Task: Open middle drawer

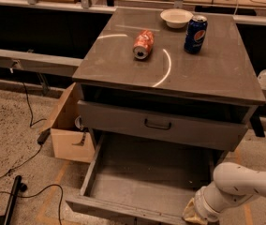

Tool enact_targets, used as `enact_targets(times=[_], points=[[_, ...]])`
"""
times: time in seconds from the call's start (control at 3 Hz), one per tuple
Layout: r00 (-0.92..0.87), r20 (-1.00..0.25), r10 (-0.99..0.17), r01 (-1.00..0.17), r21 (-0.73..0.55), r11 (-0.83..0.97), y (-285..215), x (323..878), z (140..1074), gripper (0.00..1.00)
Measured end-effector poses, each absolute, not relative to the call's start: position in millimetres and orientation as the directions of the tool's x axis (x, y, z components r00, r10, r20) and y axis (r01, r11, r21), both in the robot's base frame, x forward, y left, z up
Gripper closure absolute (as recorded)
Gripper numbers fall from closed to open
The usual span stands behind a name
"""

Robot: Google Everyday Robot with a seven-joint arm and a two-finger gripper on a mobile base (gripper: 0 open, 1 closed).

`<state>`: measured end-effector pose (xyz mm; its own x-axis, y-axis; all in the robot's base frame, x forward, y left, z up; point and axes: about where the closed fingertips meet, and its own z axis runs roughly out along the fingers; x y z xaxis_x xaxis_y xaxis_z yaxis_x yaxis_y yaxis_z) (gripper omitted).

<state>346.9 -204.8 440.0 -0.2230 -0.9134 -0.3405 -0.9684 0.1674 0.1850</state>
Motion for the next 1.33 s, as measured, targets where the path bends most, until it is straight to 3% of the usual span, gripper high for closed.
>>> enact_targets(times=[0.67, 1.0, 1.33], points=[[-0.256, -0.320, -0.912, -0.958, 0.210, 0.195, -212, 320, 455, 1.00], [-0.261, -0.363, -0.895, -0.965, 0.115, 0.235, -222, 341, 483, 1.00], [-0.278, -0.382, -0.881, -0.944, -0.060, 0.324, -262, 372, 528, 1.00]])
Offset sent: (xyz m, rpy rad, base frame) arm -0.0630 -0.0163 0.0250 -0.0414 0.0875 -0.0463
